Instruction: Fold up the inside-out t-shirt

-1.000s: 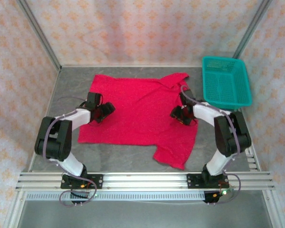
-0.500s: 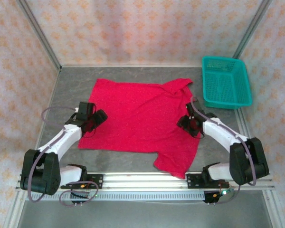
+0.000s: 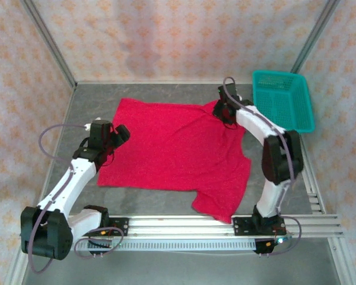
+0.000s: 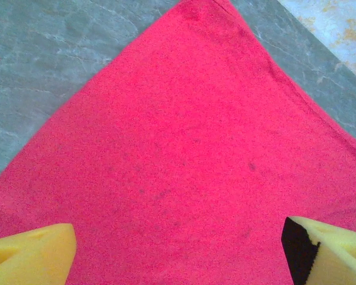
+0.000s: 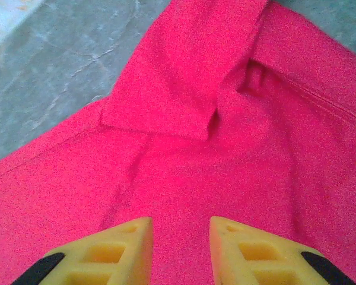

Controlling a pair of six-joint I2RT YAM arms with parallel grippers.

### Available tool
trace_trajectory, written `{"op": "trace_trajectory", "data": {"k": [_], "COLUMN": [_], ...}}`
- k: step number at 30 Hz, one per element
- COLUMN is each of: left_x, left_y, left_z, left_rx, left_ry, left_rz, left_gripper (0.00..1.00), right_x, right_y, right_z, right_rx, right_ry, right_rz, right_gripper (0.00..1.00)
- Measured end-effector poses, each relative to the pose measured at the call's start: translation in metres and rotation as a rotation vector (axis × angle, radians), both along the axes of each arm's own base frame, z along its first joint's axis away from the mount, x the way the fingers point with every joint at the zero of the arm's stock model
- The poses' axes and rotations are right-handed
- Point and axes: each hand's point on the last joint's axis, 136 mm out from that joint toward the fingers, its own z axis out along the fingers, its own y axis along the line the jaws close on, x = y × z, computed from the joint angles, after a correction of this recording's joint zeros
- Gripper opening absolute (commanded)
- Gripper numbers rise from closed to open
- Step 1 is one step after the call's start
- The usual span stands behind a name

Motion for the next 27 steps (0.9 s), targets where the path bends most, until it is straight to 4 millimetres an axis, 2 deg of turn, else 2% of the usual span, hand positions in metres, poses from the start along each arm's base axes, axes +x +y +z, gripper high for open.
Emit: {"op": "trace_trajectory", "data": {"k": [2,5,10,13,16,27], "left_x": [0.001,0.002,0.002,0.002,0.002,0.002], "left_y": [0.001,0.001,0.001,0.001,0.001,0.001], "left_z": [-0.003,-0.011,-0.016,-0.017,-0.017,-0.017], "left_rx": [0.013,0.022,0.028,0.029,0.031,0.031], "left_ry": [0.012,0.037,0.055,0.056,0.056,0.056], "left_rz": [-0.002,-0.006,-0.01,-0.01,-0.012,-0.012], "left_gripper": [0.89,0.89,0.88,0.88,0.88,0.88], "right_x": [0.016,0.033,0.051,0.056,0.056,0.053], "right_y": [0.004,0.008,0.008,0.008,0.006,-0.001], "right_z": [-0.017,-0.033,-0.036,-0.036,-0.044,-0.071], "right_rx": [-0.017,-0.035,-0.072,-0.086,-0.098,-0.114], "right_ry": [0.026,0.049,0.047,0.044,0.064,0.12], "right_rz": [0.0,0.005,0.009,0.015,0.013,0.001], "right_gripper": [0.31,0.32,0.38,0.45,0.5,0.5]}}
